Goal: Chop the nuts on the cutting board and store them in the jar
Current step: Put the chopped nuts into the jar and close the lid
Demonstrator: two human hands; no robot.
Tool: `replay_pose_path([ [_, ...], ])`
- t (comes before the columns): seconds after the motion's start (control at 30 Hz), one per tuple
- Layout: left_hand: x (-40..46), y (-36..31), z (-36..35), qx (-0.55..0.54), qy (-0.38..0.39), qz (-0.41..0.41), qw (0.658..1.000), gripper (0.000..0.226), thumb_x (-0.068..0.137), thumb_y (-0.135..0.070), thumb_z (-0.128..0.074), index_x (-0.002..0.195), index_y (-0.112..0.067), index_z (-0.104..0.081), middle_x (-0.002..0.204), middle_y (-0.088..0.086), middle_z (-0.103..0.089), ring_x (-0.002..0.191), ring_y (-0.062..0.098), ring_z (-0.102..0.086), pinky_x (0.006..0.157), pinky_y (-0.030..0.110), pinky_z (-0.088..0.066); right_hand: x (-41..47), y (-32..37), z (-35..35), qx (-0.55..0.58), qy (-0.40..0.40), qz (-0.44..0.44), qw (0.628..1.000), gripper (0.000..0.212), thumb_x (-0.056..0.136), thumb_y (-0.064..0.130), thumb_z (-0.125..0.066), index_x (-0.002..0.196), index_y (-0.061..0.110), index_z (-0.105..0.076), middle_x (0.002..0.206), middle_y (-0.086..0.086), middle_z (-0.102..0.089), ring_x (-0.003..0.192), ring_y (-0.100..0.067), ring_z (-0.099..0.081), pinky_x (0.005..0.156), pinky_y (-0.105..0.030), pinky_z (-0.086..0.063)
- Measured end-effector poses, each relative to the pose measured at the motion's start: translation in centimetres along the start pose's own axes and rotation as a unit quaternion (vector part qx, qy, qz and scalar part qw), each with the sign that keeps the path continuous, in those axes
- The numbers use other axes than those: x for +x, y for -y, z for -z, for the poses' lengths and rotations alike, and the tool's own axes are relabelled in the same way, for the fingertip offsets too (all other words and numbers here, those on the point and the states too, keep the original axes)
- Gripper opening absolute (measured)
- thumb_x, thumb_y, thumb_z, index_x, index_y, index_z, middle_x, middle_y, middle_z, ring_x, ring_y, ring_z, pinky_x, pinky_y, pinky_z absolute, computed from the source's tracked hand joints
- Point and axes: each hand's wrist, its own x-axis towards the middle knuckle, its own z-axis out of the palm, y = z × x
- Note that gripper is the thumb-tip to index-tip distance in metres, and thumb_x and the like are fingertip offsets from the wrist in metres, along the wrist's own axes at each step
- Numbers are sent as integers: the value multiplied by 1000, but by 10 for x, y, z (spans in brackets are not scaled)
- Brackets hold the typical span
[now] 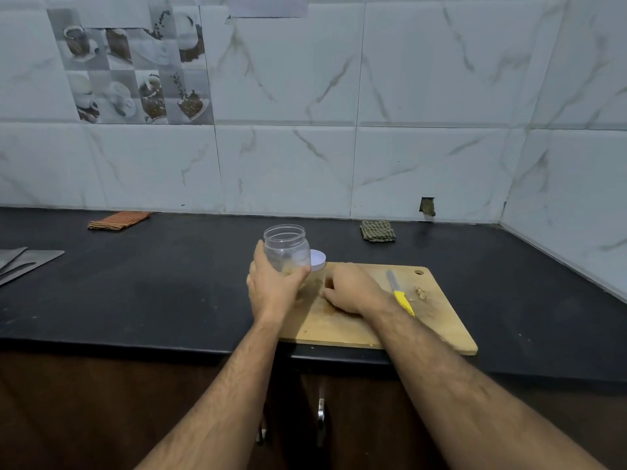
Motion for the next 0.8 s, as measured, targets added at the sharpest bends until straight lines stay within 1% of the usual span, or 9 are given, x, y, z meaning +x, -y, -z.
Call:
replay_pose_path([
  [0.07, -2, -1, -3, -5, 8, -3, 1000, 103, 61, -50, -81, 148, -29, -31, 139, -1, -50, 133, 22, -42, 106, 41, -40, -5, -7, 5, -13, 2, 3, 1000, 15, 86, 14, -59, 75, 11, -69, 79, -2, -70, 80, -23, -63, 68, -34, -51],
  [0.17, -8, -5, -11, -9, 20, -7, 1000, 107, 54, -62, -75, 147, -29, -32, 138, -1, -52, 131, 22, -44, 106, 45, -41, -8, -19, 21, -12, 7, -25, 1000, 17, 81, 9, -59, 74, 14, -74, 76, -1, -72, 77, -19, -65, 72, -36, -56],
  [0.3, -12, -3, -21, 4, 33, -16, 999, 102, 61, -49, -82, 147, -29, -31, 138, -2, -52, 131, 21, -44, 107, 45, -41, -6, -41, 42, 0, -19, -117, 993, 24, 82, 1, -54, 66, 13, -66, 75, -6, -70, 76, -25, -66, 67, -31, -54],
  [0.4, -12, -1, -23, 13, 35, -16, 999, 100, 64, -46, -84, 147, -29, -31, 139, -3, -51, 131, 21, -45, 106, 41, -40, -13, -39, 40, -31, 1, -152, 988, 20, 84, -3, -51, 76, 9, -65, 84, -8, -68, 78, -28, -63, 66, -32, -51],
  [0.5, -13, 1, -25, 20, 40, -22, 999, 101, 63, -47, -83, 148, -29, -31, 140, -1, -51, 132, 22, -45, 106, 42, -41, -18, -28, 32, -60, -2, -160, 985, 22, 87, -4, -51, 71, 11, -52, 82, -6, -56, 78, -27, -54, 67, -32, -46],
  [0.6, -16, 2, -26, 28, 47, -24, 998, 102, 63, -47, -83, 149, -29, -30, 141, -1, -50, 132, 23, -44, 106, 43, -41, -16, -18, 31, -56, -6, -181, 982, 23, 88, -2, -52, 70, 11, -49, 78, -4, -54, 77, -26, -53, 65, -32, -46],
  [0.7, -16, 2, -27, 27, 50, -28, 998, 103, 63, -47, -83, 149, -29, -29, 142, -1, -49, 133, 24, -43, 108, 43, -40, -12, -10, 35, -40, 34, -183, 982, 24, 87, 0, -53, 66, 11, -48, 68, -4, -51, 67, -24, -53, 59, -30, -44],
  [0.73, -16, 2, -27, 26, 52, -27, 998, 103, 63, -47, -83, 149, -29, -29, 142, -1, -49, 133, 24, -43, 108, 43, -40, -11, -9, 35, -29, 33, -183, 982, 24, 87, 1, -53, 66, 11, -49, 69, -5, -53, 66, -24, -53, 58, -30, -43],
  [0.8, -16, 3, -26, 27, 54, -25, 998, 104, 63, -47, -83, 150, -29, -28, 143, -1, -48, 133, 23, -43, 107, 43, -40, -11, -8, 35, -16, 30, -174, 984, 18, 89, 5, -52, 72, 11, -54, 82, -8, -64, 72, -25, -55, 63, -30, -45],
])
